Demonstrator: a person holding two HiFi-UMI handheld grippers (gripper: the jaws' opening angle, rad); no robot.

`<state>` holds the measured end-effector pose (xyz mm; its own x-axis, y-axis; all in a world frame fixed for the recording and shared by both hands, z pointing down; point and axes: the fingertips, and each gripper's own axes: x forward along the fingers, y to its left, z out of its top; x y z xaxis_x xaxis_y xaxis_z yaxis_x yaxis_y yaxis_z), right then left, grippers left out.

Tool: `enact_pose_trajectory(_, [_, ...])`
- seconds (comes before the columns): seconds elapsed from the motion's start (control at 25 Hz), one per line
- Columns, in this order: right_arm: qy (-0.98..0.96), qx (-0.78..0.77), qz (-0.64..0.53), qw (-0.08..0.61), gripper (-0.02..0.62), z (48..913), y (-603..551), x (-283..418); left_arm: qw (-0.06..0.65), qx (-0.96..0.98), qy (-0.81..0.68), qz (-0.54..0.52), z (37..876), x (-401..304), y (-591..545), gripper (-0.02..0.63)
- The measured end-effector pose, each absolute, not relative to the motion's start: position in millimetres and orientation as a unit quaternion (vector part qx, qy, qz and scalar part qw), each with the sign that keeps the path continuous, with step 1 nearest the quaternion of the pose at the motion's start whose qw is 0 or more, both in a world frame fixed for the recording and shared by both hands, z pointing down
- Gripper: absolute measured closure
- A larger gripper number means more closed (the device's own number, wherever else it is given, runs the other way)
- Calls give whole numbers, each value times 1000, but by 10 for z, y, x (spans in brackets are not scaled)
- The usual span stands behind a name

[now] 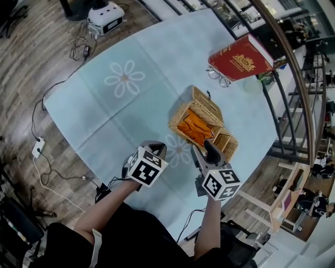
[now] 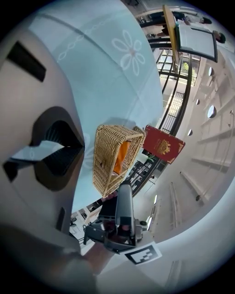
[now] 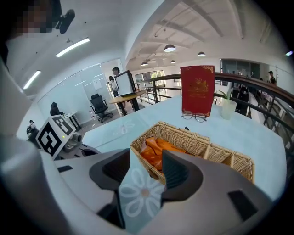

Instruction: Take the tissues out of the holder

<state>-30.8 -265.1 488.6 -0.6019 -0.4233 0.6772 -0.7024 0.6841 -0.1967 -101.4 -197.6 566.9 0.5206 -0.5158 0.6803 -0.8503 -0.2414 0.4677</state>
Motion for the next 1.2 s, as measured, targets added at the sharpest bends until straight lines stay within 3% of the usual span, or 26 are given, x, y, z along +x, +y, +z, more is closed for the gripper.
enact_pose_trajectory(1.2, [-829, 240, 107, 494, 386, 5476, -3154, -540, 436, 762, -437, 196, 5849, -1085, -1921, 600])
